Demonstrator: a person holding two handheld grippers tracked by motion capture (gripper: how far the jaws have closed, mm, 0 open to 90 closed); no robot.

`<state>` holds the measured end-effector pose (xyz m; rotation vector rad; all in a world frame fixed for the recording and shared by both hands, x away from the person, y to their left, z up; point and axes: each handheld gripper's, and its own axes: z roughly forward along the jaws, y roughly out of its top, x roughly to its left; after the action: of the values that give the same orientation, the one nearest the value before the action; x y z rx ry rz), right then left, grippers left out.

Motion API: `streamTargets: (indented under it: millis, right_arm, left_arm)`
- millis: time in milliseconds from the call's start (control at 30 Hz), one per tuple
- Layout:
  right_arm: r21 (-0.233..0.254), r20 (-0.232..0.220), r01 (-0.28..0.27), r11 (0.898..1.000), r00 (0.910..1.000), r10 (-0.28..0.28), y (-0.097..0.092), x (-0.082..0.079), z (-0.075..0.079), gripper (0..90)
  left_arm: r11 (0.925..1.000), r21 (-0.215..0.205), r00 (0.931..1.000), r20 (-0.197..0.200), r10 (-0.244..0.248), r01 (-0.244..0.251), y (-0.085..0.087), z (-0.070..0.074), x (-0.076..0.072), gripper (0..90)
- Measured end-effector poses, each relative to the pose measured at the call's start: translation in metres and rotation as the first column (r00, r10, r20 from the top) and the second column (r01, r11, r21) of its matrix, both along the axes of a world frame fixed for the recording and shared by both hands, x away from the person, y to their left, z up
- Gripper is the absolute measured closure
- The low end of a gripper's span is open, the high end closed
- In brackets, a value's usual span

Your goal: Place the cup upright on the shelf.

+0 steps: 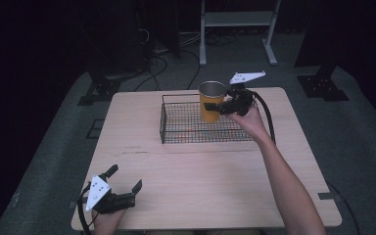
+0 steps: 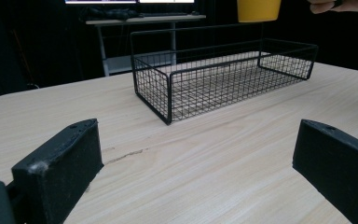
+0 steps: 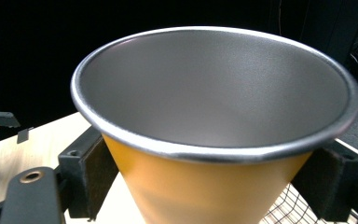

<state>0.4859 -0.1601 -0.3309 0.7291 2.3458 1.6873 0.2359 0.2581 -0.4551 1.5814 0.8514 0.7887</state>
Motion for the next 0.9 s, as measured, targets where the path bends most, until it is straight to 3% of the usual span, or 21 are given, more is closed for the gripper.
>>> streamTargets:
  millis: [267, 600, 900]
  right_arm:
    - [-0.014, -0.001, -0.003, 1.0, 1.0, 0.003, 0.011, 0.014, -0.005, 15.7]
    - [-0.042, -0.056, 0.016, 0.999, 0.9982, -0.018, 0.013, 0.029, -0.026, 15.7]
    - [-0.059, -0.078, 0.024, 0.998, 0.9966, -0.029, 0.013, 0.037, -0.038, 15.7]
  left_arm:
    - [1.0, -0.002, 1.0, 0.0, 0.0, 0.0, 0.0, 0.0, 0.0, 0.2]
    - [1.0, -0.007, 1.0, 0.001, -0.001, 0.001, 0.0, 0.0, 0.0, 0.2]
    - [1.0, -0.005, 1.0, 0.002, 0.0, 0.0, 0.001, 0.0, -0.001, 0.2]
